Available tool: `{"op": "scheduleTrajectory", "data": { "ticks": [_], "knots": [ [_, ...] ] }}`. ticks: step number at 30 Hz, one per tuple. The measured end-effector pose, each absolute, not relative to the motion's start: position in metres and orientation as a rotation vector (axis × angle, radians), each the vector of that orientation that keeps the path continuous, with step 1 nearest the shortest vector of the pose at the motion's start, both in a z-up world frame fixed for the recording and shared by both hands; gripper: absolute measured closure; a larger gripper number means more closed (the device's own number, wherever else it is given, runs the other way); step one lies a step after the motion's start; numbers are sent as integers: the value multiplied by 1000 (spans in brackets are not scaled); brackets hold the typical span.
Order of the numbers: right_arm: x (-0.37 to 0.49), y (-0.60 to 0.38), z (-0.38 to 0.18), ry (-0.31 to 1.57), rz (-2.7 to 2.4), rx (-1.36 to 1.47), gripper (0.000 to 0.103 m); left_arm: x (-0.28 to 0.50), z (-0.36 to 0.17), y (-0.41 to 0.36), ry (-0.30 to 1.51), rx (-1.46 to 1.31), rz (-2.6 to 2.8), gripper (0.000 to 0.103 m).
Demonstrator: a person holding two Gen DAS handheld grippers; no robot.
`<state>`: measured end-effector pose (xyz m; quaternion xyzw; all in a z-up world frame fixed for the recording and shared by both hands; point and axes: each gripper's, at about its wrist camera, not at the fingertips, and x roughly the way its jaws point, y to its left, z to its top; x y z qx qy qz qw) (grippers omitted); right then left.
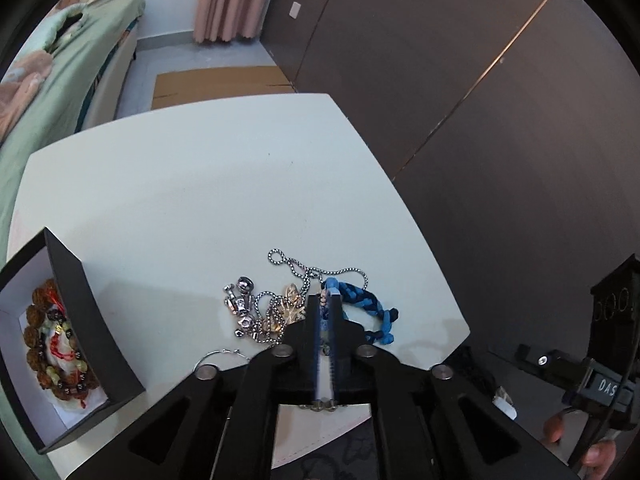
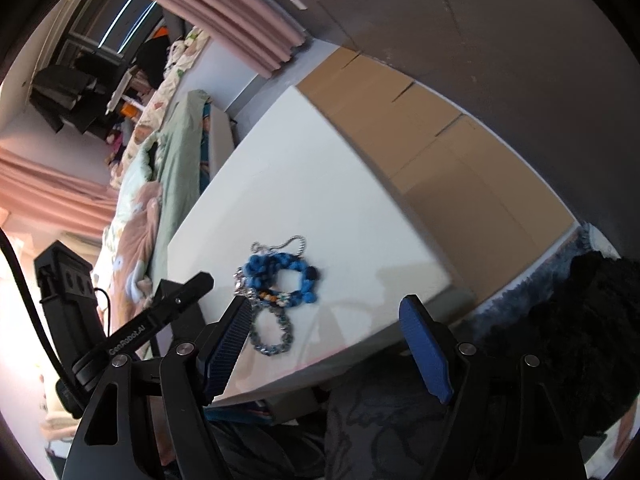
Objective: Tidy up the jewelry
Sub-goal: 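Lift the blue braided bracelet off the pile with the left gripper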
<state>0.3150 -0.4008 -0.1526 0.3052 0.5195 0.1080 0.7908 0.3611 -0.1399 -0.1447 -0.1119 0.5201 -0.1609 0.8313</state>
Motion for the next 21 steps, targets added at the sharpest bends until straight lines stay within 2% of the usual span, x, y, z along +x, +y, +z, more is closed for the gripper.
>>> {"op": "scheduleTrajectory", "data": {
  "ticks": [2,3,4,12,16,17,18,21],
  "knots": [
    [313,-410,-154,1117,213,669,26,360,-147,-142,1104,-244,-340,49],
    [312,-414,-155,1116,206,673,26,360,-147,-143,1099,-247,-339,43],
    [312,-417,-156,1116,200,676,26,359,-147,-144,1090,-250,-336,41],
    [310,-430,-158,1108,190,689,26,364,-158,-169,1099,-150,-320,42],
    [307,-436,-162,1113,177,701,26,367,-172,-179,1126,-83,-287,63],
    [307,-438,-162,1113,176,703,26,367,-175,-179,1134,-69,-278,77],
    [307,-439,-163,1113,176,704,26,366,-179,-179,1146,-58,-274,85],
    [308,-437,-163,1113,181,702,26,360,-174,-173,1107,-65,-274,86]
  ]
}}
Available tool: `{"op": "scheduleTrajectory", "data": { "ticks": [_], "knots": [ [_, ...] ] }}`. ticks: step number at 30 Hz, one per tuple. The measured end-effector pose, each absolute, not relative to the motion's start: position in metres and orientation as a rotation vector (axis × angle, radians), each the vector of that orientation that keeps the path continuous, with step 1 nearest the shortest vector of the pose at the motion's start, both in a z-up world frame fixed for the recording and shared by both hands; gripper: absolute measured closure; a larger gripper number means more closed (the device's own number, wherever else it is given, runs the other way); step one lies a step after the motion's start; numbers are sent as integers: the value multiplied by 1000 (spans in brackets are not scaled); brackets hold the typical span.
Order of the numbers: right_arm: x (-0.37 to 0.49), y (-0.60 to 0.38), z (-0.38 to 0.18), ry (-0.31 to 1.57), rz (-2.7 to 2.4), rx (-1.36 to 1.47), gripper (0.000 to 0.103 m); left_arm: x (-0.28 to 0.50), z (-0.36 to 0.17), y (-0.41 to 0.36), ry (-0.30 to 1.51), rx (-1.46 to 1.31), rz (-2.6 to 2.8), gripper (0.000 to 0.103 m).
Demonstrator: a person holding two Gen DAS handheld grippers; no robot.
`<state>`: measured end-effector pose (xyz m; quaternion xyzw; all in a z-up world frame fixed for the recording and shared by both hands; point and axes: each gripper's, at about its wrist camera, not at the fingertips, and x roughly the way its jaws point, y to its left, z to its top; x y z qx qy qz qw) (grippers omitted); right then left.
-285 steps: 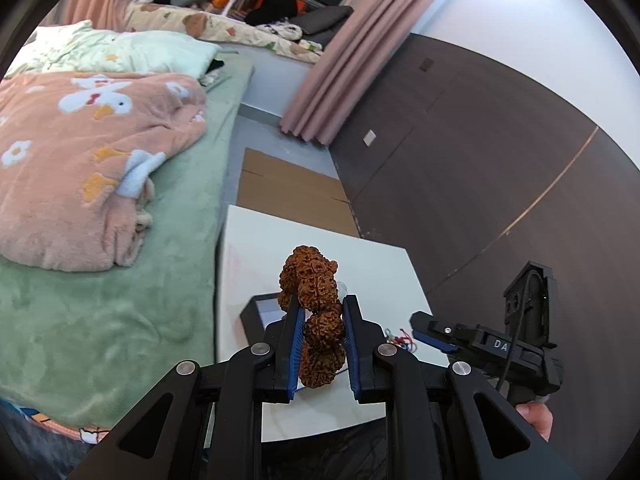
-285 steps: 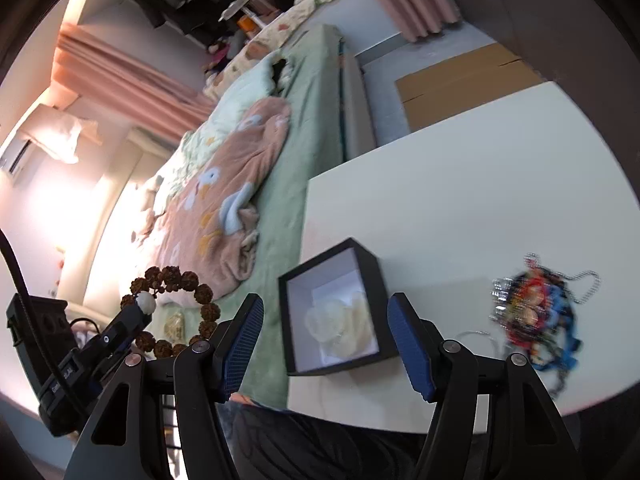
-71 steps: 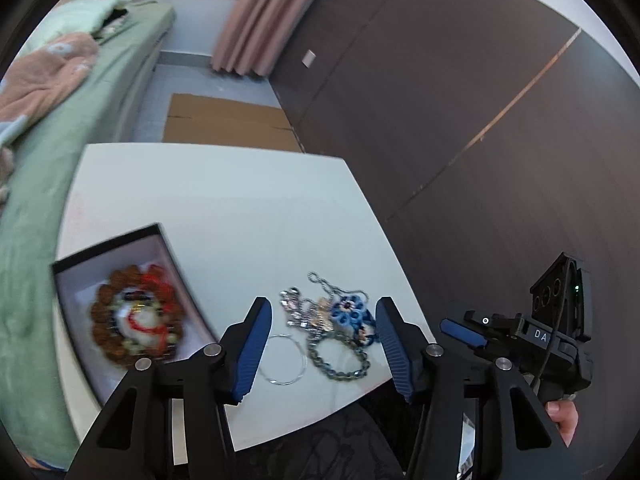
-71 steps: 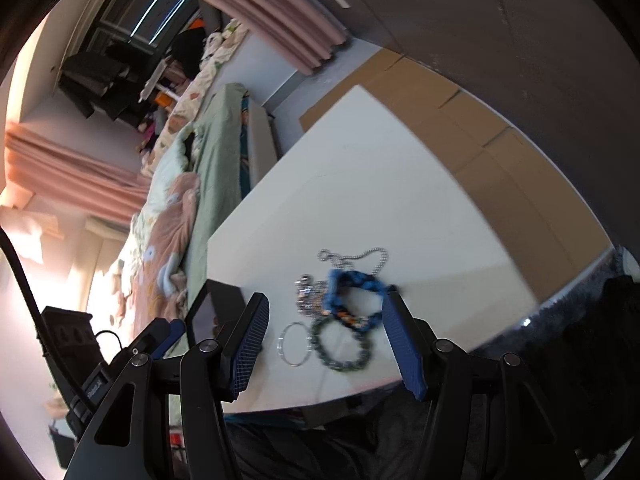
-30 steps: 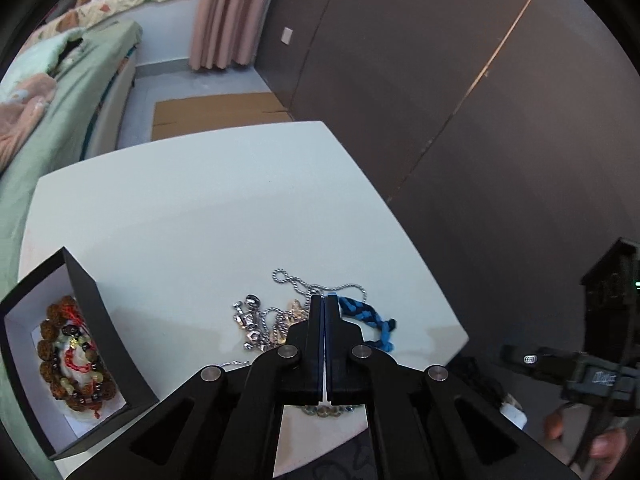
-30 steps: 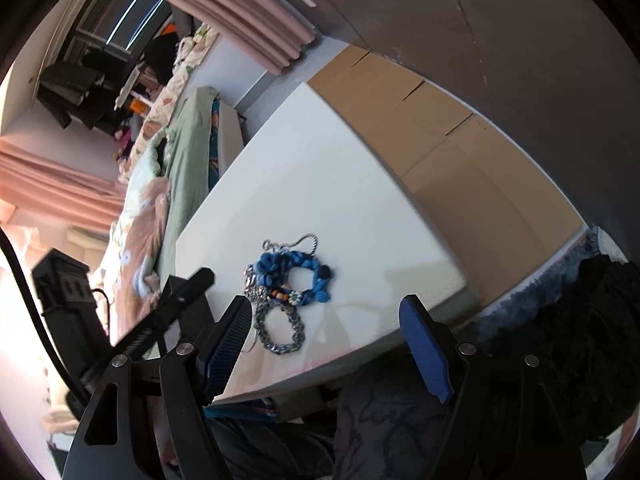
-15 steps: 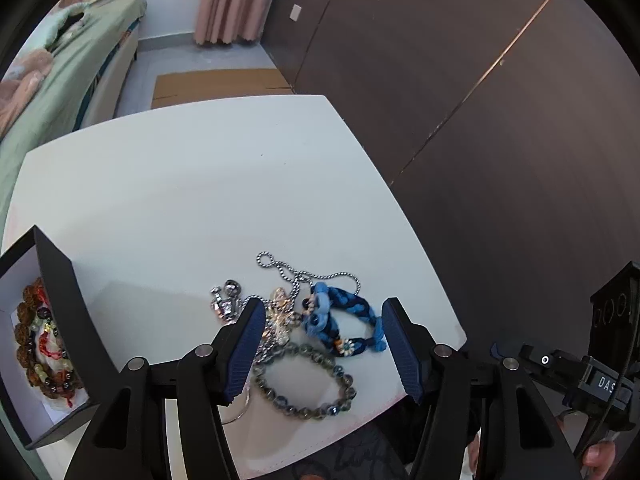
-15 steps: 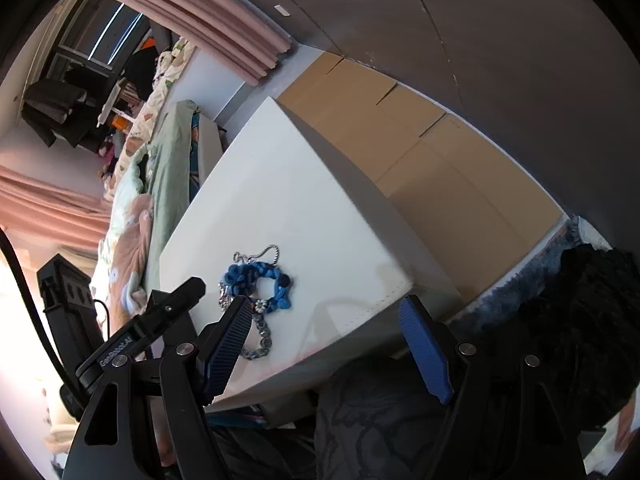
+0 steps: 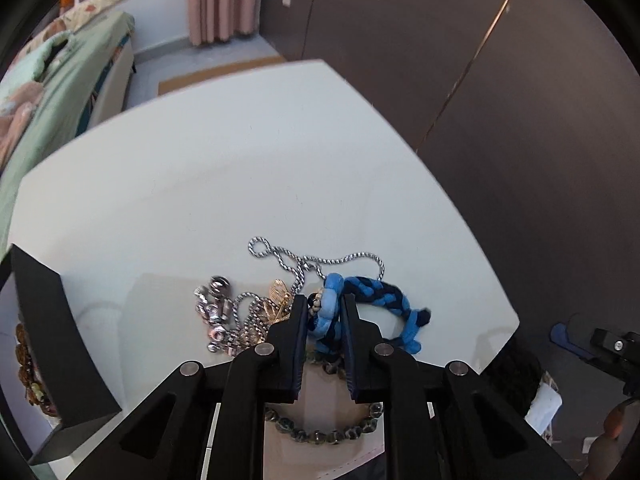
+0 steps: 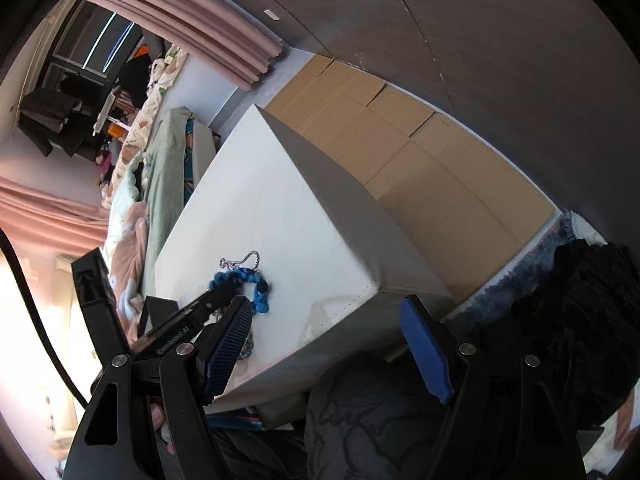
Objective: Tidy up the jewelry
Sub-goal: 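Lift the blue braided bracelet off the pile with the left gripper, then lower the blue bracelet into the box while the right gripper drops the grey strand in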
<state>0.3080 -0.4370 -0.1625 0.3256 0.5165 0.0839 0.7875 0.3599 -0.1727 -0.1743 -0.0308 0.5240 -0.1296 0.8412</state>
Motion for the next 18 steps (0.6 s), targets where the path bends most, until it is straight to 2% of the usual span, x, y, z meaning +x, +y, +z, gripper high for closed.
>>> {"op": "scheduleTrajectory", "data": {
  "ticks": [13,18],
  "knots": [
    [327,-382,-161,1152,285,623,27,340,-124,-102,992,-178,-233,87],
    [335,-356,-164,1188,316,571,37,331,-115,-80,965,-225,-223,87]
  ]
}}
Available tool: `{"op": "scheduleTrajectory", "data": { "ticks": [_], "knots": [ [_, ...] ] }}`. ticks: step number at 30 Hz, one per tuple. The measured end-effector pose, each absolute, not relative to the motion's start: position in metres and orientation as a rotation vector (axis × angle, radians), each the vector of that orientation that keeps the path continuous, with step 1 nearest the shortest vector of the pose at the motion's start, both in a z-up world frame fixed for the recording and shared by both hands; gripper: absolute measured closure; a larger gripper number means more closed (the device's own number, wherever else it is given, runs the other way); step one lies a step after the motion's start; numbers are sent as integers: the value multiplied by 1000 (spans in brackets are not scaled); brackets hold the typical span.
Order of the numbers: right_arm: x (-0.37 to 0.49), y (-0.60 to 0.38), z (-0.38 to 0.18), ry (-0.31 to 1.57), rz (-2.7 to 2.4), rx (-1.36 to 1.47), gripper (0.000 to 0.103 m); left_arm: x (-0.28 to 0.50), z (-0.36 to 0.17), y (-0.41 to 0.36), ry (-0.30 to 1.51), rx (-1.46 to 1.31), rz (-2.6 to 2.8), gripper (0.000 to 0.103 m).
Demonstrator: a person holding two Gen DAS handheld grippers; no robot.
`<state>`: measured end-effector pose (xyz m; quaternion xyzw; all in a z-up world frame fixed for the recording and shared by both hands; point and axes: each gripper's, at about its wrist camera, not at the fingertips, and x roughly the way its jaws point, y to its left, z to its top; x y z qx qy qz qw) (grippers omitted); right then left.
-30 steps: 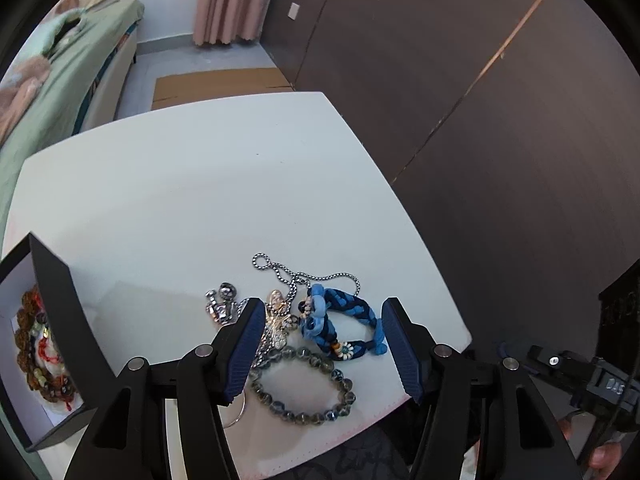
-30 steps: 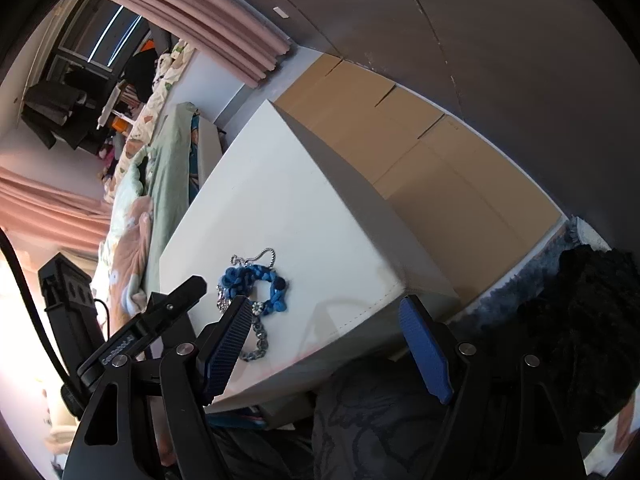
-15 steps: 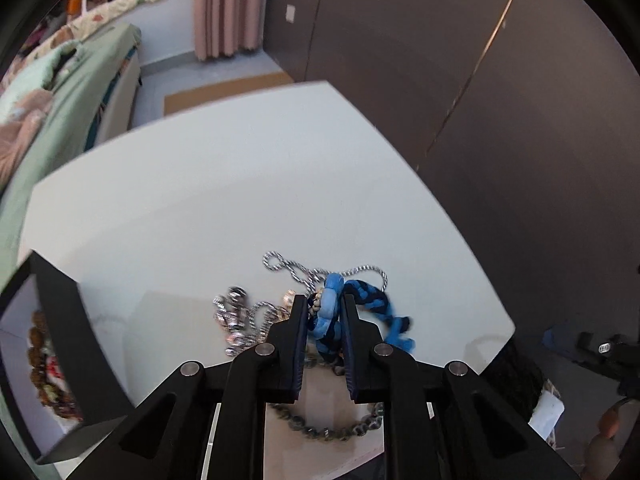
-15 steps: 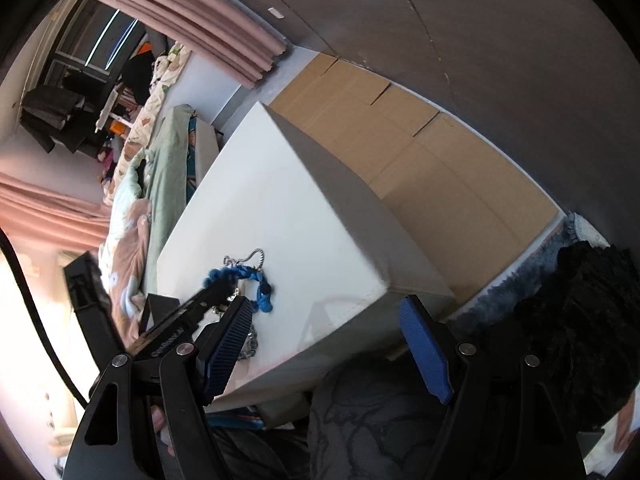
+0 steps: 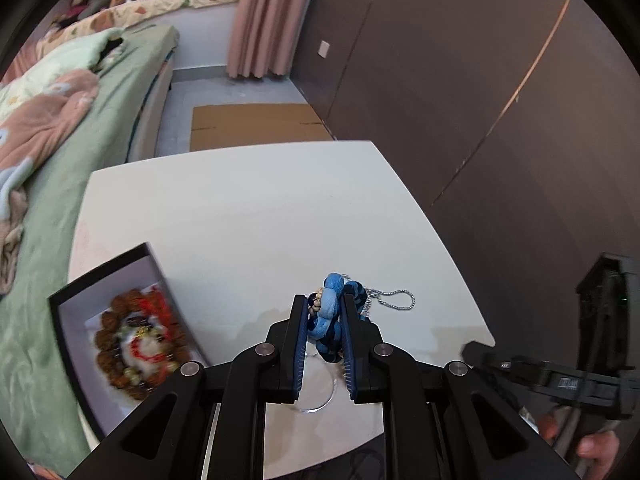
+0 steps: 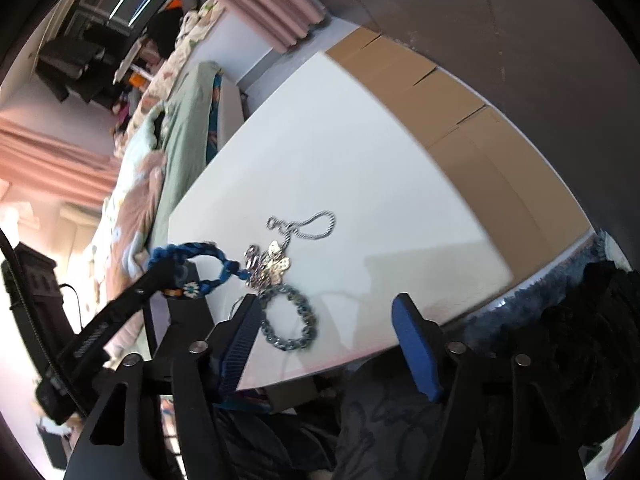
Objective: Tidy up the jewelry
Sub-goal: 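Lower the blue bracelet into the box while the right gripper drops the grey strand in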
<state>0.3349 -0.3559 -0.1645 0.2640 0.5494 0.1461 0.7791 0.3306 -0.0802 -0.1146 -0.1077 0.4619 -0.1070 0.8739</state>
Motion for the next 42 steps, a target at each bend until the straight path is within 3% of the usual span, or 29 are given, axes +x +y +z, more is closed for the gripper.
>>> {"op": "scheduleTrajectory", "data": {
  "ticks": [10,16,17,20,28,30,32,33,42],
  "knots": [
    [346,-301,-178,1262,282,372,53,309,-96,-28,914,-307,-198,87],
    [348,-274,-184,1271,201,179,57,297,-92,7,895,-351,-175,87],
    [348,-269,-183,1271,190,146,59,296,-91,11,893,-356,-174,87],
    [346,-253,-184,1284,158,20,87,293,-91,24,888,-377,-172,86],
    [343,-258,-165,1247,180,93,91,293,-95,49,885,-470,-159,84],
    [341,-260,-155,1225,192,117,91,294,-98,54,892,-493,-154,75],
    [339,-261,-144,1202,208,141,91,293,-99,59,885,-504,-150,45],
    [338,-260,-136,1188,219,147,91,291,-98,61,874,-510,-148,41],
    [335,-219,-81,1080,352,158,91,280,-97,84,860,-542,-116,40]
  ]
}}
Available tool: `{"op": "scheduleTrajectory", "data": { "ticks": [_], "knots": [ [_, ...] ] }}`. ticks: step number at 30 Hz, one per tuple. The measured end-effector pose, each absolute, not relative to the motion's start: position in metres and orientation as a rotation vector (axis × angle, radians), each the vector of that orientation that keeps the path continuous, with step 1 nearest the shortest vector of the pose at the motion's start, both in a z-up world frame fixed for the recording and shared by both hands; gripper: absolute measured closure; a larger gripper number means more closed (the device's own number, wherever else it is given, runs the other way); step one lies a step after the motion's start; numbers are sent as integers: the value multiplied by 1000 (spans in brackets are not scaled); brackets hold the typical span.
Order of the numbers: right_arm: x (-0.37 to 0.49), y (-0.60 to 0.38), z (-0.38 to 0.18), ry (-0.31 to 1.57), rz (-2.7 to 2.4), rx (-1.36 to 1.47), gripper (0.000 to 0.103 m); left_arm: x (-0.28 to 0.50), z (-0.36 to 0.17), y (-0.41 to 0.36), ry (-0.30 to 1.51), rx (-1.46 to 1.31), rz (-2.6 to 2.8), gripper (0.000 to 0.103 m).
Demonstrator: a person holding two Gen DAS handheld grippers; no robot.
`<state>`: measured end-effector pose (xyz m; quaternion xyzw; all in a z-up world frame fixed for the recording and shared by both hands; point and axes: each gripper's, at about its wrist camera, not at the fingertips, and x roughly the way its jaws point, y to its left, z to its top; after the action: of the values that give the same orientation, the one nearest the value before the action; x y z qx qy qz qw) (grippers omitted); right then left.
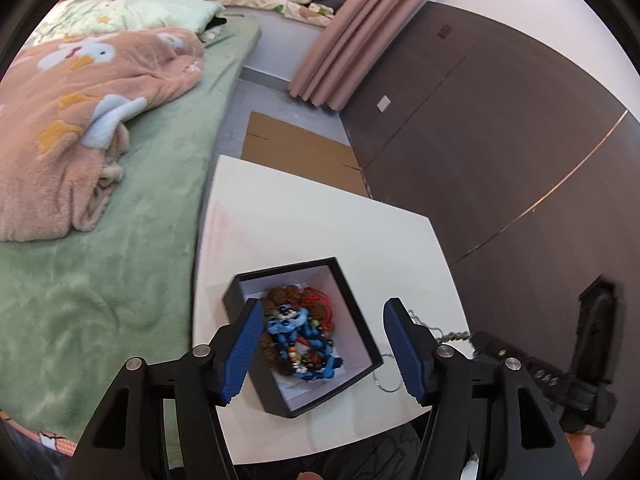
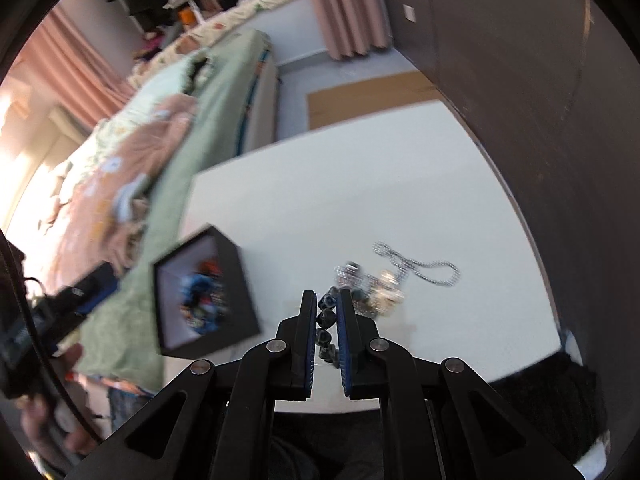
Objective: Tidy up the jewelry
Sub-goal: 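Lower the blue bracelet into the box while the right gripper drops the grey strand in, then reach the left gripper to the silver chain with charms and close on it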
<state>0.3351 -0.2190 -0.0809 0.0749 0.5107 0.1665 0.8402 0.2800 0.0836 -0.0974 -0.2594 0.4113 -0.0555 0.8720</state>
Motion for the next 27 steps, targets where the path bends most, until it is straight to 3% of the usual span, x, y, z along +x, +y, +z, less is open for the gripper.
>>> {"op": "scheduleTrajectory", "data": {
  "ticks": [13,14,16,17,27],
  "knots": [
    [338,-119,-61,1067,618,195,91,254,-92,124,836,-548,-39,40],
    [338,-115,-63,1077,618,197,87,252,-91,127,835,-548,-33,40],
    [341,-112,-69,1107,602,209,47,251,-90,130,833,-547,-28,40],
    [341,-114,-71,1108,593,221,42,250,-89,130,831,-546,-28,40],
    [340,-175,-80,1088,500,306,40,263,-90,98,849,-519,-91,40]
  ]
}}
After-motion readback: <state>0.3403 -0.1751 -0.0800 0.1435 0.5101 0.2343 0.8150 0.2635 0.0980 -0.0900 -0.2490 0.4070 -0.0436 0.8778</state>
